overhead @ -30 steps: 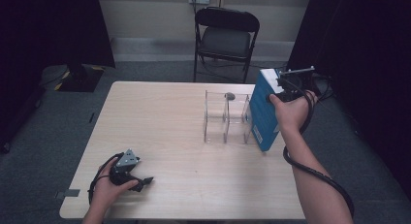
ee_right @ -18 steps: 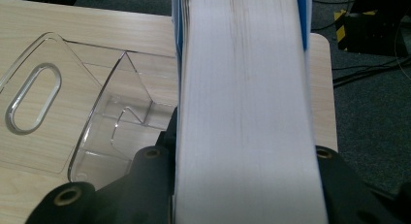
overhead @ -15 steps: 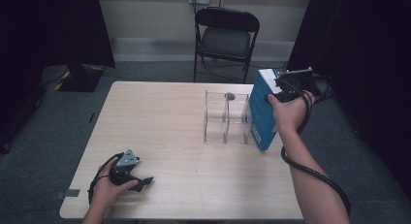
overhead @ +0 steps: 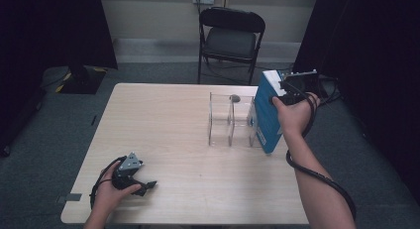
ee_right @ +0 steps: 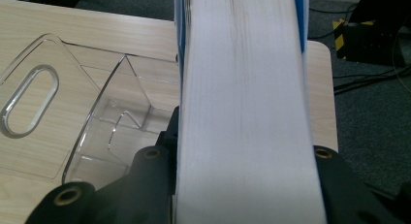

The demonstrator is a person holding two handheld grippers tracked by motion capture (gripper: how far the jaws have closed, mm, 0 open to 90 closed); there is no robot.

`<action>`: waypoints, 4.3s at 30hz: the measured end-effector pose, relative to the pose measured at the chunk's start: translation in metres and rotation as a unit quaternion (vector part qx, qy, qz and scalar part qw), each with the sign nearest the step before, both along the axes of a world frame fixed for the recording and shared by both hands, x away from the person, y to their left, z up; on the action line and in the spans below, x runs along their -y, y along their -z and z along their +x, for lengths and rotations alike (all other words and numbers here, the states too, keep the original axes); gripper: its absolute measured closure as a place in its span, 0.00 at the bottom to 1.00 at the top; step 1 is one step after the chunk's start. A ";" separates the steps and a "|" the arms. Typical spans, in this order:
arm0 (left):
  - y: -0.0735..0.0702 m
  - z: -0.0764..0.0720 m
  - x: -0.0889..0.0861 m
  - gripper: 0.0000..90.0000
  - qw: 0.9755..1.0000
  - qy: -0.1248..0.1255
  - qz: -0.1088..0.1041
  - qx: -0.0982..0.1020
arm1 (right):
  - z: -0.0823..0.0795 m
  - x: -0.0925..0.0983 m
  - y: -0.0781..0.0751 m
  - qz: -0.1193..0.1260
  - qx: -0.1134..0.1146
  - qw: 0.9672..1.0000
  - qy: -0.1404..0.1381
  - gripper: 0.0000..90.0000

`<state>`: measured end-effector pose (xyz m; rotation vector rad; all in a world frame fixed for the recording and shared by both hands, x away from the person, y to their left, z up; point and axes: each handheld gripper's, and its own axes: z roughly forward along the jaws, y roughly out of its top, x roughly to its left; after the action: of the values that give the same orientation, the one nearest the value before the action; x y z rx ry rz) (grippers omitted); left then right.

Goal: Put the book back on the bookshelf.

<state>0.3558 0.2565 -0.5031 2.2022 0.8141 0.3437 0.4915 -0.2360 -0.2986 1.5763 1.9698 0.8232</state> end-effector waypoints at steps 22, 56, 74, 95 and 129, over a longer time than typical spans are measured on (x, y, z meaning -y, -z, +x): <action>0.000 0.000 0.000 0.05 1.000 0.000 0.001 0.000 | 0.000 0.000 0.007 0.002 0.010 1.000 -0.013 0.67; 0.000 0.000 0.000 0.04 1.000 0.001 0.000 -0.002 | 0.000 0.011 0.011 0.036 0.006 0.998 -0.050 0.27; 0.000 0.000 0.000 0.04 1.000 0.001 0.000 -0.002 | -0.010 0.023 0.010 0.053 -0.005 0.997 -0.064 0.16; 0.000 0.000 0.000 0.04 1.000 0.004 0.004 -0.001 | -0.031 0.043 0.003 0.029 -0.013 0.996 -0.078 0.17; 0.000 0.000 0.000 0.04 1.000 0.002 0.007 -0.001 | -0.065 0.044 0.017 0.036 -0.010 0.992 -0.118 0.17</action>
<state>0.3554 0.2566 -0.5028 2.2172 0.8095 0.3463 0.4265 -0.2805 -0.3156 1.4124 2.1930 0.9827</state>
